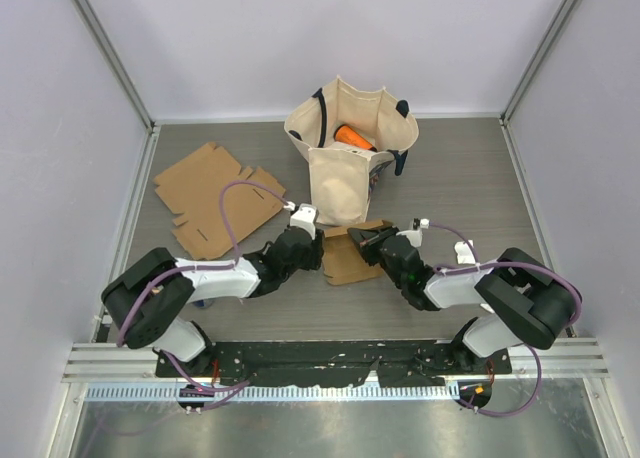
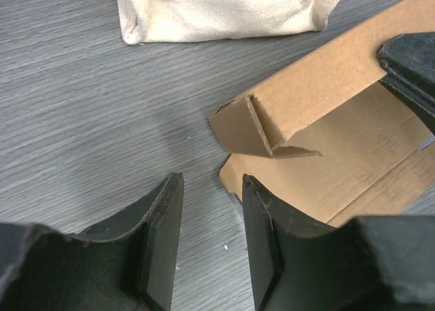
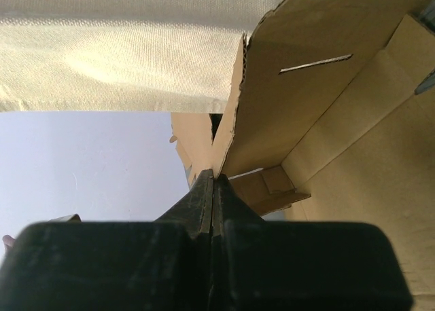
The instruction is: Fold the paper box
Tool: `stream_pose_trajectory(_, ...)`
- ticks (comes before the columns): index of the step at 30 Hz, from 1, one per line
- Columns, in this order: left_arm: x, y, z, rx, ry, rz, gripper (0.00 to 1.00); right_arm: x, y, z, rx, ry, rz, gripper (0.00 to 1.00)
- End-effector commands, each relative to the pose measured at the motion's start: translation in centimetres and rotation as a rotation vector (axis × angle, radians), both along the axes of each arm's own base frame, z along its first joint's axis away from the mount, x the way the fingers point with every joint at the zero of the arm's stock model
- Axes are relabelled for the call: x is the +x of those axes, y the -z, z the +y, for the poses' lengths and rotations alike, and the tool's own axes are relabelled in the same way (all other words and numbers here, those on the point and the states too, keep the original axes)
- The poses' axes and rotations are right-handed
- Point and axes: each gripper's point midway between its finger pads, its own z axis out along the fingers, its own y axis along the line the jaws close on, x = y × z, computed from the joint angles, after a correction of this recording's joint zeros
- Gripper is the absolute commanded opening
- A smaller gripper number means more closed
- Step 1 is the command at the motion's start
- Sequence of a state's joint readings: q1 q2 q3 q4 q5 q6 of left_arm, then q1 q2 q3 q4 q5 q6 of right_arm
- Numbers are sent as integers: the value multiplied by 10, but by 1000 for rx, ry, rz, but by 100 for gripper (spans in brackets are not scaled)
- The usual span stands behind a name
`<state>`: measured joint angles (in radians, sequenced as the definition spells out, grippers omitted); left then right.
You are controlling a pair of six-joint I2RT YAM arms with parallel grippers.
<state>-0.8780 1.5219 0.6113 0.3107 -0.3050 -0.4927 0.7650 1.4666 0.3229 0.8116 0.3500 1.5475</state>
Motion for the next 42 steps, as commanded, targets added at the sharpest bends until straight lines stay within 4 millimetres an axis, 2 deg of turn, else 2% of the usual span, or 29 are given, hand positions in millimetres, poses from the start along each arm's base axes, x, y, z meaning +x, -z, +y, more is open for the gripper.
stream_pose_trajectory(1, 5, -31, 1, -73, -24, -99, 45, -7, 29, -13, -158, 1, 22, 1)
stream_pose_trajectory(7, 7, -40, -1, -92, 6, -136, 52, -7, 32, -13, -172, 3, 19, 1)
stream_pose_trajectory(11, 14, -42, -9, -76, 28, -145, 52, -10, 41, -13, -162, -4, 25, 1)
stream_pose_trajectory(17, 27, -49, -17, -84, 0, -180, 50, -8, 36, -12, -154, 1, 28, 1)
stream_pose_trajectory(20, 36, -49, -19, -83, -31, -189, 51, -8, 33, -11, -130, 5, 36, 1)
stream_pose_trajectory(21, 38, -41, -20, -65, -34, -181, 50, -9, 34, -9, -115, 5, 47, 1)
stream_pose_trajectory(25, 45, -35, -15, -15, -96, -193, 39, -8, 31, -2, -63, -4, 72, 1)
stream_pose_trajectory(29, 45, -41, -10, 18, -166, -228, 34, -9, 29, 3, -9, -5, 96, 1)
stream_pose_trajectory(31, 48, -42, -3, 53, -239, -259, 28, -8, 28, 5, 13, 0, 108, 1)
stream_pose_trajectory(37, 52, -29, 10, 138, -408, -260, 14, -7, 21, 14, 85, -3, 131, 1)
stream_pose_trajectory(38, 52, -26, 11, 173, -426, -259, 10, -8, 20, 15, 93, -3, 136, 1)
stream_pose_trajectory(39, 51, -24, 12, 181, -461, -258, 0, -8, 20, 16, 94, -4, 139, 1)
stream_pose_trajectory(40, 51, -28, 22, 257, -519, -269, 0, -8, 18, 17, 97, -6, 136, 1)
stream_pose_trajectory(41, 51, -21, 26, 301, -551, -273, 0, -8, 19, 17, 93, -3, 138, 1)
stream_pose_trajectory(42, 51, -20, 27, 285, -596, -272, 0, -8, 17, 18, 97, -3, 135, 1)
